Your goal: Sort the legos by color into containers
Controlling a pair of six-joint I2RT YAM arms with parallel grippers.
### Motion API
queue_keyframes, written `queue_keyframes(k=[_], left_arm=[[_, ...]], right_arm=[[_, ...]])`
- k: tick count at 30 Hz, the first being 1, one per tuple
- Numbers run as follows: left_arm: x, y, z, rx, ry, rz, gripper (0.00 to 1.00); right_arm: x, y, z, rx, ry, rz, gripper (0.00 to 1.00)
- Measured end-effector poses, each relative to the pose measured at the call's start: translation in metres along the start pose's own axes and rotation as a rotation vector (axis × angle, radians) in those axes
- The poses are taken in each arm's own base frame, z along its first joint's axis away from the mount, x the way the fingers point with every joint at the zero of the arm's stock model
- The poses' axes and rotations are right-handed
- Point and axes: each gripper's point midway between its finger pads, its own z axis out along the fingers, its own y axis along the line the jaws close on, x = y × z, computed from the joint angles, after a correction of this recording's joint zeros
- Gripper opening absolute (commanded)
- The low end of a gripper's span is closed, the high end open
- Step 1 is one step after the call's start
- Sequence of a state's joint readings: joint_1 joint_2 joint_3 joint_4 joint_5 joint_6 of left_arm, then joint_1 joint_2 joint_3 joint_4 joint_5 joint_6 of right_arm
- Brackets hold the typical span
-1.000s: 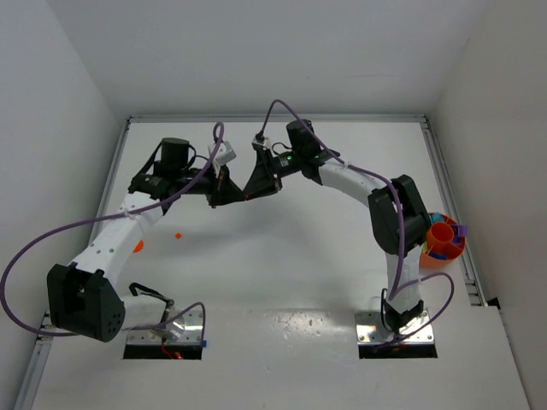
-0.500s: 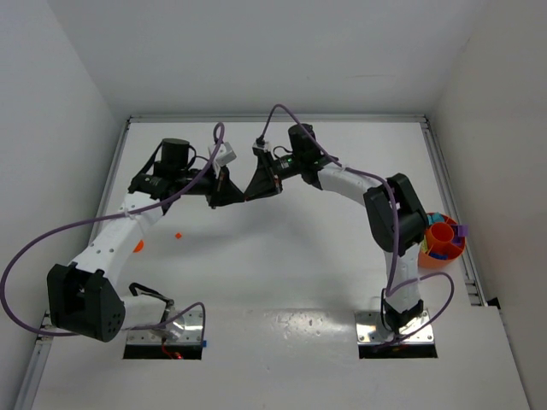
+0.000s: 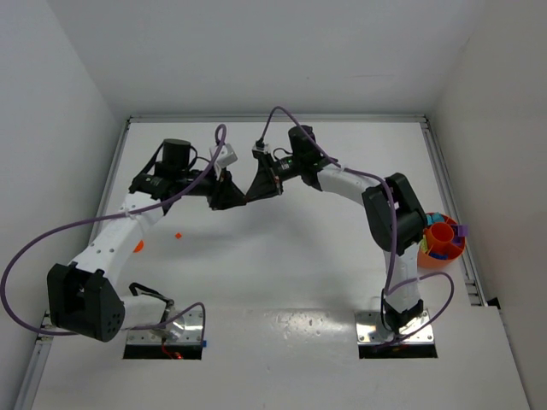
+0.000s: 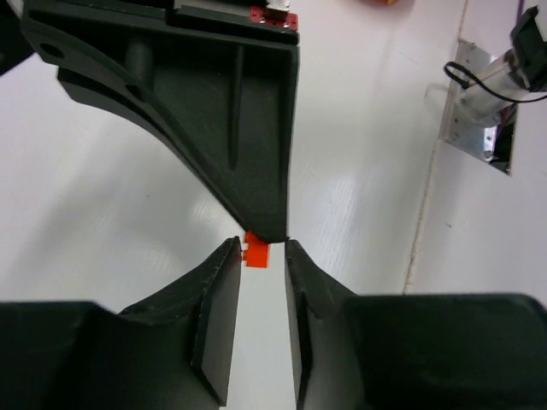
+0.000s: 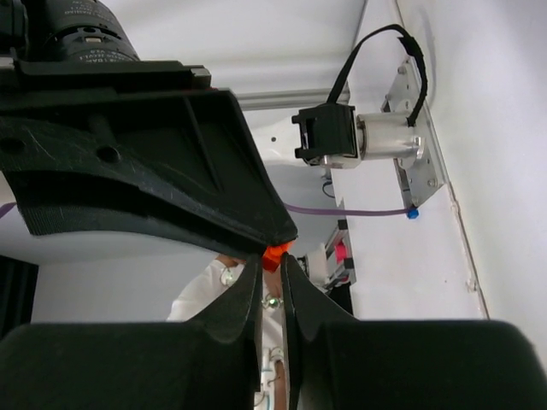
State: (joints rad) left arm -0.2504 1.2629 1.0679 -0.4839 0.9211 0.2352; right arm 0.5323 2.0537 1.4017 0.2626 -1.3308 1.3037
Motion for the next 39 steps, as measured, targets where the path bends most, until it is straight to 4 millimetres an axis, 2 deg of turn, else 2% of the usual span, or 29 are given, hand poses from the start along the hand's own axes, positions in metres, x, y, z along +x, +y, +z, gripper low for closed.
queue_keyframes(k=[3,6,11,16,19,22,25,29,33,37,39], left_arm=[[-0.001,-0.004,0.002,0.019,-0.002,0.002,0.52],[-0.001,-0.009,0.004,0.037,-0.002,0.007,0.60],[-0.001,-0.010,0.004,0.044,-0.001,0.011,0.61],[0.004,-0.005,-0.001,0.023,0.009,-0.005,0.63],[0.008,0.008,-0.006,-0.036,0.023,-0.042,0.66],[0.010,0.019,-0.007,-0.066,0.063,-0.088,0.66],[0.009,0.034,-0.002,-0.076,0.105,-0.112,0.66],[0.018,0.044,0.001,-0.076,0.146,-0.141,0.67],[0.018,0.046,0.002,-0.066,0.165,-0.147,0.67],[0.012,0.051,0.004,-0.056,0.166,-0.143,0.68],[0.011,0.052,0.005,-0.051,0.169,-0.144,0.68]], right_arm=[[-0.002,-0.002,-0.001,0.003,-0.008,-0.007,0.00],[-0.005,-0.006,-0.004,0.009,-0.027,-0.023,0.00],[-0.012,-0.021,-0.022,0.037,-0.082,-0.027,0.00],[-0.025,-0.042,-0.069,0.128,-0.204,-0.069,0.00],[-0.034,-0.051,-0.108,0.281,-0.295,-0.125,0.00],[-0.034,-0.048,-0.155,0.487,-0.356,-0.238,0.00],[-0.011,-0.042,-0.196,0.663,-0.361,-0.317,0.00],[0.036,-0.044,-0.250,0.892,-0.335,-0.329,0.00],[0.082,-0.056,-0.313,1.099,-0.298,-0.239,0.00],[0.119,-0.068,-0.380,1.298,-0.298,-0.112,0.00],[0.136,-0.070,-0.405,1.382,-0.299,-0.063,0.00]])
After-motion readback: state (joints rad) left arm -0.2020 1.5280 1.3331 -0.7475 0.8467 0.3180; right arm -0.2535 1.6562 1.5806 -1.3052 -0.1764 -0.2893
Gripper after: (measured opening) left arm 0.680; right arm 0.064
